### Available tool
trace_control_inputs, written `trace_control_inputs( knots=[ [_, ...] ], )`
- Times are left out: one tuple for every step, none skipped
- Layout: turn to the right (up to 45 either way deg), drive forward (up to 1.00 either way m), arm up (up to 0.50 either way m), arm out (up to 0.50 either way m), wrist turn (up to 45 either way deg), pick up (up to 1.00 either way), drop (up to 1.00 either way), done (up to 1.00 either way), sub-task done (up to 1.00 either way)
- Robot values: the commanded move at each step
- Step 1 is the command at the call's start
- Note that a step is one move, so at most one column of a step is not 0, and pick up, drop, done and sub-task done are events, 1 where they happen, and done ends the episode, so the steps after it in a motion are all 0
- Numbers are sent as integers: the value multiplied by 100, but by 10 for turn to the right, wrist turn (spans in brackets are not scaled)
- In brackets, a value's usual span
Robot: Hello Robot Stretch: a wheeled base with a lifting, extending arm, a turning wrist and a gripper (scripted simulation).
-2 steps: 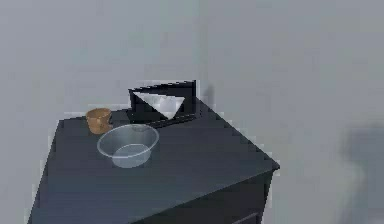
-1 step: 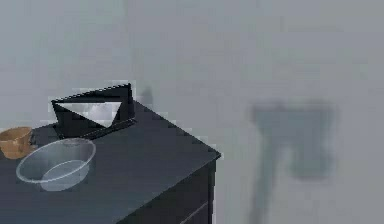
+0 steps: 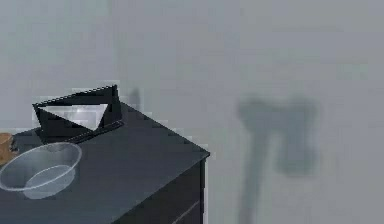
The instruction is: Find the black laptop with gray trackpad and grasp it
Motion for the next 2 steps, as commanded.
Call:
trace_control_inputs(
  knots=[
    [0, 25, 0, 0, 0, 0, 0, 0, 0],
    [-450, 0, 0, 0, 0, 0, 0, 0, 0]
  ],
)
